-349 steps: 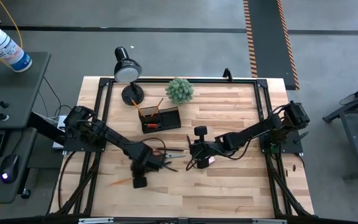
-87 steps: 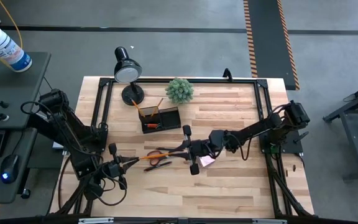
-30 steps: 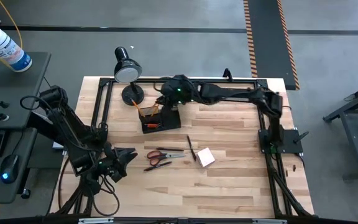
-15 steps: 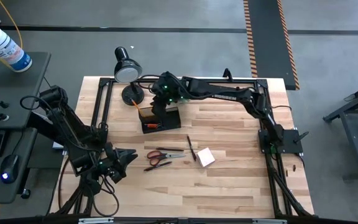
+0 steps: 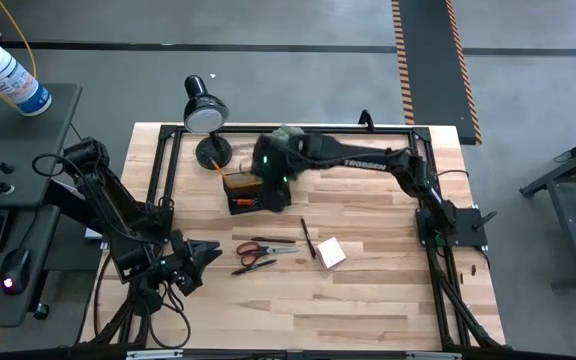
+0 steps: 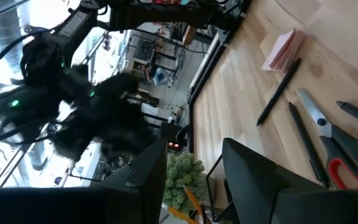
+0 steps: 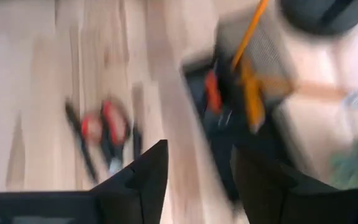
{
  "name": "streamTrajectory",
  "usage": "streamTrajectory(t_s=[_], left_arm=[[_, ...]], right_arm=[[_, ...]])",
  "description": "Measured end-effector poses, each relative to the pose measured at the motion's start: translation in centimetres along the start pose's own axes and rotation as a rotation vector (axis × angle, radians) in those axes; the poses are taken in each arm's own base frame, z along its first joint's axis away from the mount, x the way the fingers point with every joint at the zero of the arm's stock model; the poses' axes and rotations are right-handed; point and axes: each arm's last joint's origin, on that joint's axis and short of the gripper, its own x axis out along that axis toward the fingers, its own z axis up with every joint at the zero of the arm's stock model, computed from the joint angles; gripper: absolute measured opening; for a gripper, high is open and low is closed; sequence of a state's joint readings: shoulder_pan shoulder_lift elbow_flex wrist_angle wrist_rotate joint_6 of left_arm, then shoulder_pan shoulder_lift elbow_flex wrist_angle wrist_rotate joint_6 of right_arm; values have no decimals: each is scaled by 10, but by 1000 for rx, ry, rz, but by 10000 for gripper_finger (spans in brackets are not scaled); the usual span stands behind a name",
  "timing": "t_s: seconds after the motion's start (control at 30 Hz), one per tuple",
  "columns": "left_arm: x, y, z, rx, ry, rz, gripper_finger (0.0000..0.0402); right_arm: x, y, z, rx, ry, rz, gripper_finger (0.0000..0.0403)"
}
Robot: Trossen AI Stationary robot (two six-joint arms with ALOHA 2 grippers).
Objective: Pick and place office supplies into organizer
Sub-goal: Put the sticky notes into the desktop organizer
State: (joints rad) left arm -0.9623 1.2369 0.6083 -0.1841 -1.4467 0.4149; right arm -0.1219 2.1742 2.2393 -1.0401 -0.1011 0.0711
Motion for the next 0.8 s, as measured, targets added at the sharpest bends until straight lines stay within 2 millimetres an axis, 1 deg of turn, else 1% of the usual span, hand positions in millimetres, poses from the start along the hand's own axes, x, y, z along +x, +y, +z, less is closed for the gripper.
streamTrajectory(t_s=[0.1, 0.23, 0.33, 0.43, 0.6, 0.7, 0.8], left_arm=[[0, 0, 0, 0, -2, -5, 143], [0, 0, 0, -1, -3, -7, 143], [0, 0, 0, -5, -7, -16, 143], [0, -1, 0, -11, -13, -29, 143], [0, -1, 1, -29, -21, -49, 143], [0, -2, 1, -28, -33, -77, 143], [0, -2, 1, -20, -35, -82, 143]], right_arm=[[11, 27, -13, -48, 76, 2, 150], [27, 67, -31, -127, 151, 40, 133], [39, 89, -48, -140, 199, -9, 124], [50, 98, -64, -112, 242, -122, 118], [68, 96, -88, 36, 278, -324, 118], [75, 97, -106, 84, 315, -447, 117], [77, 105, -124, 94, 375, -512, 110]])
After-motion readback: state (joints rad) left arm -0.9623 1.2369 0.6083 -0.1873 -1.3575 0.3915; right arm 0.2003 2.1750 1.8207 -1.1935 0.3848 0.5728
